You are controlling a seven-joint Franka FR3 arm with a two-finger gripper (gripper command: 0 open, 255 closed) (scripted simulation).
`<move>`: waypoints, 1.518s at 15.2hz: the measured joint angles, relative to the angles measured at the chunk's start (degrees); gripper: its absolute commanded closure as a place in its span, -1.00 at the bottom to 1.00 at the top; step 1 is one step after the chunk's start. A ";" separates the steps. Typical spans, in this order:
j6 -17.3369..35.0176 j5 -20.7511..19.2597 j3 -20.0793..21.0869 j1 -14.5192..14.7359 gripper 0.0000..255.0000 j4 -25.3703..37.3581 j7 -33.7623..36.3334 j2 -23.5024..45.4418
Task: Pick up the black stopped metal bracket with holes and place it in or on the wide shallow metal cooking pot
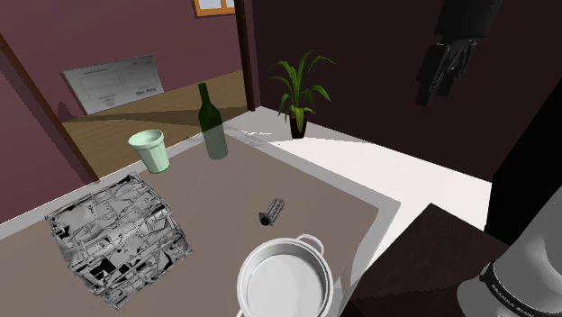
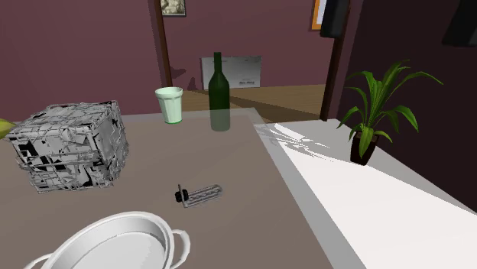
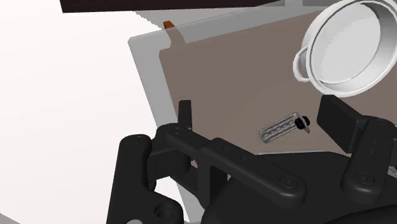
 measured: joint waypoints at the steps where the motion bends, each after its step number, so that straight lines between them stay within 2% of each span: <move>1: 0.00 0.00 0.00 0.00 -1.00 0.00 0.00 0.00; 10: 13.49 4.14 7.81 0.76 -1.00 -6.10 8.55 6.62; 16: 23.90 5.96 13.88 1.03 -1.00 -7.39 15.31 15.07; 23: 35.93 4.27 20.65 0.07 -1.00 -4.59 24.18 29.43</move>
